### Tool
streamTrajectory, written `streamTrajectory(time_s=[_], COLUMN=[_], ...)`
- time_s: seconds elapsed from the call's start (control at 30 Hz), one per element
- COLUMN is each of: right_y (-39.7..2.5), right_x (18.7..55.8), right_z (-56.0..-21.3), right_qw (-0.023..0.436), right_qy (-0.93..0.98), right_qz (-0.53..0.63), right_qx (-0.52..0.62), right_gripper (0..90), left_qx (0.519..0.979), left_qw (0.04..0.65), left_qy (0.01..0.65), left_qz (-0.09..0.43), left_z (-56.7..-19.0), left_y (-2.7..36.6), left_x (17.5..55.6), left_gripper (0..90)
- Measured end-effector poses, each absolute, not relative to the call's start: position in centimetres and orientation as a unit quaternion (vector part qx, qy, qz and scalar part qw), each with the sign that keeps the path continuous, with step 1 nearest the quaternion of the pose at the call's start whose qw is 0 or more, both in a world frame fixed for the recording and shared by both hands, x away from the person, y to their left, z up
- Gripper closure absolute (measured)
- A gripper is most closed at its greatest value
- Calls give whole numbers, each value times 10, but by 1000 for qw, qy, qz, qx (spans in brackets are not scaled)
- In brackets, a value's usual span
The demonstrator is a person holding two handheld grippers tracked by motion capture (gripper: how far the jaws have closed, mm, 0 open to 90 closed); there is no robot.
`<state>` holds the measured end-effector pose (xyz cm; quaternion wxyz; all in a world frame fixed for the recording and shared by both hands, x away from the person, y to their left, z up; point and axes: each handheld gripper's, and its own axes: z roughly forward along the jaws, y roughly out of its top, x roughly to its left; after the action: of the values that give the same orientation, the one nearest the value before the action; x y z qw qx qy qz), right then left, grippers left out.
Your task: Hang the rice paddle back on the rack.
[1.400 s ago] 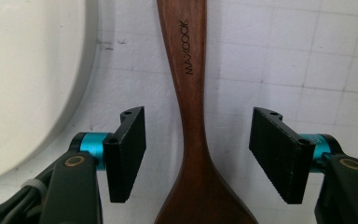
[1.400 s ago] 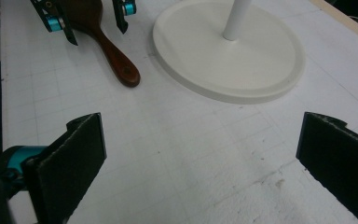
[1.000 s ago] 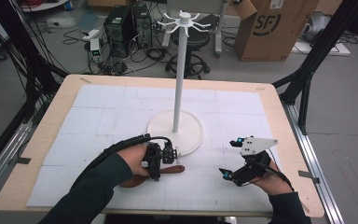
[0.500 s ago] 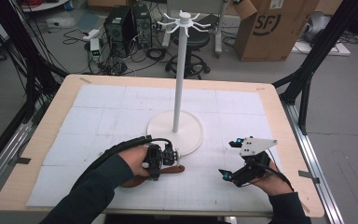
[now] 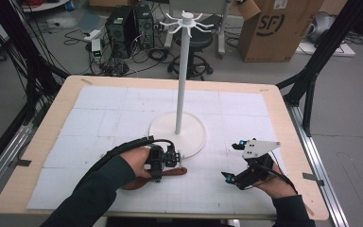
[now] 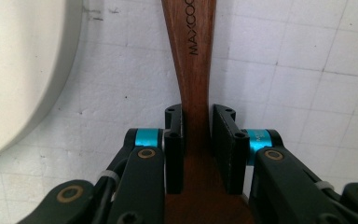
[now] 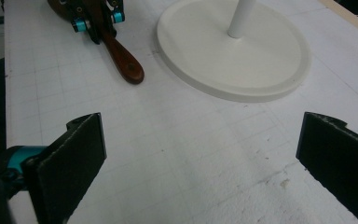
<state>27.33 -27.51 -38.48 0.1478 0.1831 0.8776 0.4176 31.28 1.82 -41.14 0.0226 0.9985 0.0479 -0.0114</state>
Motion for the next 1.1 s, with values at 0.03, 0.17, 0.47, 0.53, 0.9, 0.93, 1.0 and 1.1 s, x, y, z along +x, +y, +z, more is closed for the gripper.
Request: streamTrajectory(time_s=[0.03, 0.17, 0.47, 0.53, 0.9, 0.93, 1.0, 1.1], right_y=[-275, -275, -275, -275, -274, -274, -274, -273], right_x=[273, 273, 273, 273, 272, 272, 272, 272], right_z=[-385, -385, -385, -385, -385, -385, -385, -386], right_qw=[147, 146, 146, 148, 147, 147, 146, 145], right_qy=[878, 879, 880, 880, 880, 880, 880, 881], right_qz=[418, 416, 416, 414, 415, 414, 415, 414], right_qx=[181, 182, 180, 181, 178, 178, 179, 178], right_gripper=[6, 6, 6, 6, 6, 6, 6, 6], left_qx=[999, 998, 997, 997, 997, 998, 998, 998], left_qw=[23, 20, 21, 21, 11, 8, 8, 9], left_qy=[48, 50, 69, 76, 70, 69, 66, 55], left_qz=[-12, -14, -21, -25, -6, -3, 0, 4], left_z=[-411, -411, -412, -411, -411, -411, -411, -411], left_y=[18, 18, 18, 19, 15, 14, 14, 14], left_x=[313, 314, 316, 318, 313, 312, 310, 308], left_gripper=[751, 754, 753, 753, 760, 761, 762, 764])
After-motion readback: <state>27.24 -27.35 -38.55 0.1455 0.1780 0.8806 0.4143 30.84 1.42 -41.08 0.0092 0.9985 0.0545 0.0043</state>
